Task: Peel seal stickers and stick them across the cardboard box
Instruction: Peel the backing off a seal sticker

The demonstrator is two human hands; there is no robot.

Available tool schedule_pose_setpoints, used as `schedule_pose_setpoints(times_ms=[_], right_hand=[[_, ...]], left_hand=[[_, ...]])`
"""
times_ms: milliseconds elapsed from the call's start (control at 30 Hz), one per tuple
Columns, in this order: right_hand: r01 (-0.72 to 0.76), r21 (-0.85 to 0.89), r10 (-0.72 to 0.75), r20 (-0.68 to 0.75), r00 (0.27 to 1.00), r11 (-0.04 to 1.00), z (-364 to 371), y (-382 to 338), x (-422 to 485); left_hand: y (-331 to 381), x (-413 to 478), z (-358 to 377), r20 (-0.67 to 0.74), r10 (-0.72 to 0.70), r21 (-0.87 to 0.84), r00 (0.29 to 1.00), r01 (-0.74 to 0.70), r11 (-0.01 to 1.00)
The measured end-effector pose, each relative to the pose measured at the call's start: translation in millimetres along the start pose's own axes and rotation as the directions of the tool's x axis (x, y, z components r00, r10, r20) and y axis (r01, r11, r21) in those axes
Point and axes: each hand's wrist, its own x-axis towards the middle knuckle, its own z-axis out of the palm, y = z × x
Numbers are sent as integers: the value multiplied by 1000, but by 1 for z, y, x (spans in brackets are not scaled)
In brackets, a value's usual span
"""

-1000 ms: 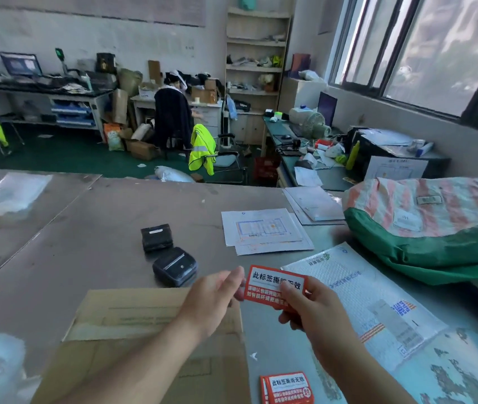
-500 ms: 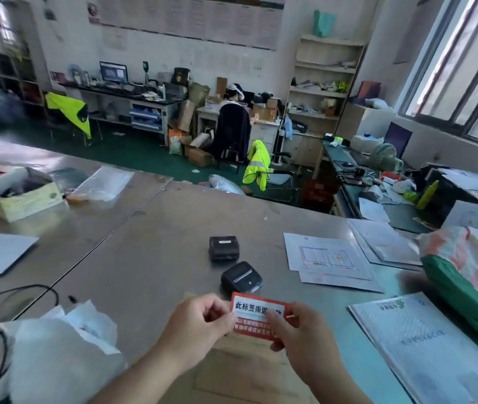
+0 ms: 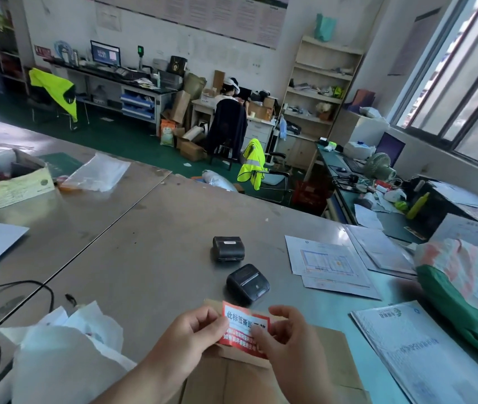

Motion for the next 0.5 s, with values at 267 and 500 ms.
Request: schedule_pose_setpoints(times_ms=[267,500], right_hand=[[342,-167,-346,5,938,925,3,9,-3],[230,106,-242,113,964,967,-3,6,-3]], left_hand=[[-9,11,8,25,-34,-135,999,37,990],[-10,18,12,80,-71,-245,994,89,966]])
